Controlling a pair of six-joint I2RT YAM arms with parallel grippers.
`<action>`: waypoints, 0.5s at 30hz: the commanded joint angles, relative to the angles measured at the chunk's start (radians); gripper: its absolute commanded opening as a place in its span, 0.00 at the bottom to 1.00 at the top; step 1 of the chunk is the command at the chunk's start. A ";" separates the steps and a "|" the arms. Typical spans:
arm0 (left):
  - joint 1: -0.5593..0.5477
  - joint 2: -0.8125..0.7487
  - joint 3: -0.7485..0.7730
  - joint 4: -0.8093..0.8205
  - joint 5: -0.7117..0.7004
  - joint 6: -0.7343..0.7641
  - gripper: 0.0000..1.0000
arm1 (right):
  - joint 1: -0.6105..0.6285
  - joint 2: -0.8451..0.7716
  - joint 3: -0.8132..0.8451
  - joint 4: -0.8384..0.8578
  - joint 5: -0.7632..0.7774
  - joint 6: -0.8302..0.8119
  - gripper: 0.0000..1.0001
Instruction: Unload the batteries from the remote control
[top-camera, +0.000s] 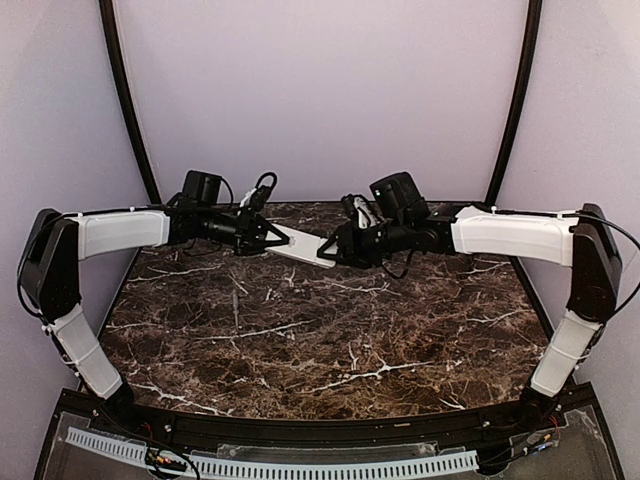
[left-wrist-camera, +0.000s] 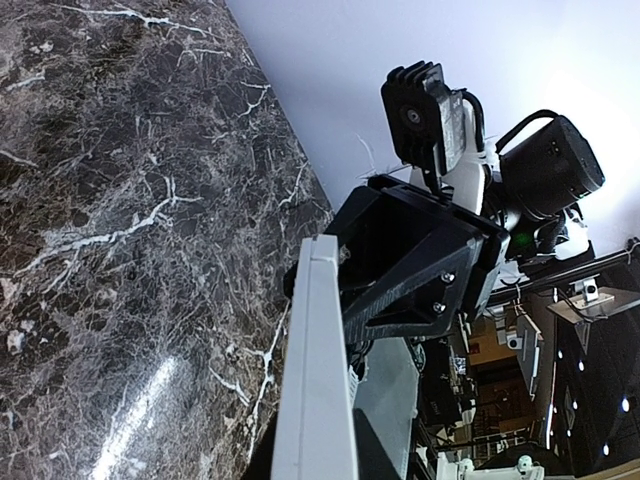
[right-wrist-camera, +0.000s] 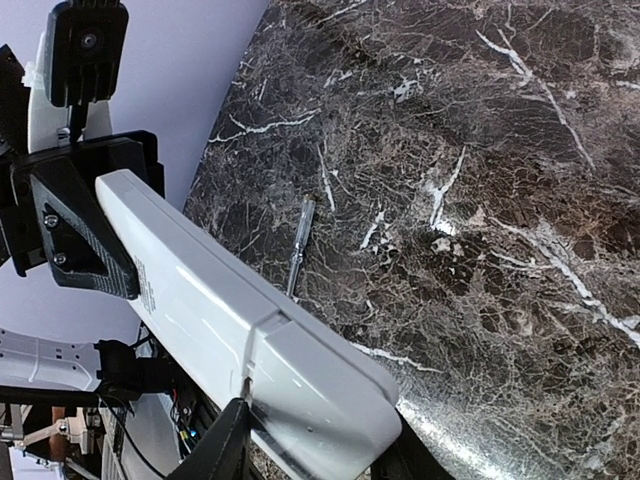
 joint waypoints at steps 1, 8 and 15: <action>0.012 -0.037 0.025 -0.141 -0.078 0.088 0.00 | 0.008 0.034 0.054 -0.064 0.050 -0.035 0.39; 0.010 -0.050 0.054 -0.255 -0.181 0.167 0.00 | 0.013 0.031 0.067 -0.096 0.065 -0.046 0.45; 0.008 -0.045 0.057 -0.257 -0.177 0.171 0.00 | 0.013 0.053 0.065 -0.071 0.035 -0.039 0.50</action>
